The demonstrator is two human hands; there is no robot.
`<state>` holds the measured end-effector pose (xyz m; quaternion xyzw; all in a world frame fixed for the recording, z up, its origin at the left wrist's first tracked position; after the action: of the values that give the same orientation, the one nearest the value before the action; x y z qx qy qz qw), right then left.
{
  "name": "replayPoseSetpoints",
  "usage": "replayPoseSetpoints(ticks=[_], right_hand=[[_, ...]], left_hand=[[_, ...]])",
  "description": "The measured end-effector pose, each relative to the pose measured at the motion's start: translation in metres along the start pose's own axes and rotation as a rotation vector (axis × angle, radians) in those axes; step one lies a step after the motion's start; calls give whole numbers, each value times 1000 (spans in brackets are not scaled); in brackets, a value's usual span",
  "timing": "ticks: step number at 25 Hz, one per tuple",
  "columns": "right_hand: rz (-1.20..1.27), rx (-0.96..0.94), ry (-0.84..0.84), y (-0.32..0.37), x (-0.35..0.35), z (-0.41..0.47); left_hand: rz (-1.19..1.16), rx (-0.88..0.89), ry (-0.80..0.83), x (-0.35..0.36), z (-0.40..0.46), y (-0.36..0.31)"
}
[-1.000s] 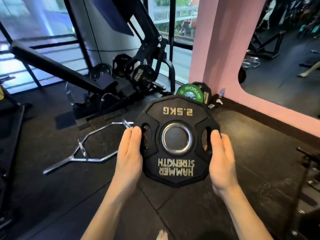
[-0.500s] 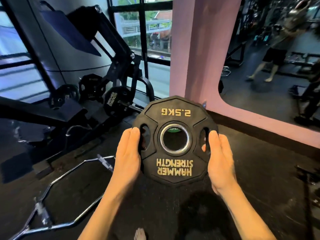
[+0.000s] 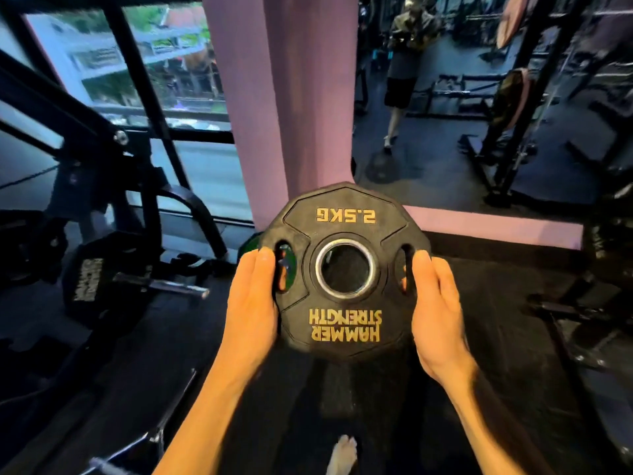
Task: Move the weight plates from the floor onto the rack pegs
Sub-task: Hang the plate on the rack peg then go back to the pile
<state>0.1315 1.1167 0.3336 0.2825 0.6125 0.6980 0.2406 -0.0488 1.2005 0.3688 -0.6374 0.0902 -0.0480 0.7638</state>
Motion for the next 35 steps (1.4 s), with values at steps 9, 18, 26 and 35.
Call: replayPoseSetpoints(ticks=[9,18,26,35], right_hand=[[57,-45,-126,-16,29,261],[-74,-94,-284,-36,42,492],[-116,-161,-546,-26,28,662],[-303,-212,-917,-8,-78,760]], left_hand=[[0,66,167,128,260,30],[-254,44,346,263,491,76],[-288,51,586,403,671,83],[-371,40,923,598,726,57]])
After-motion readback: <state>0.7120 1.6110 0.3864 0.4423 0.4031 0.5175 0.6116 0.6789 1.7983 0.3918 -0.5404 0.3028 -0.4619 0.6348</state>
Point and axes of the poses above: each hand's wrist, its own z-axis towards the middle knuckle, its own x-axis out of the palm, y = z × x, the point moved 1 cm from there along z, towards the middle knuckle, and after that the axes turned 2 degrees about y, right-handed, at the moved point
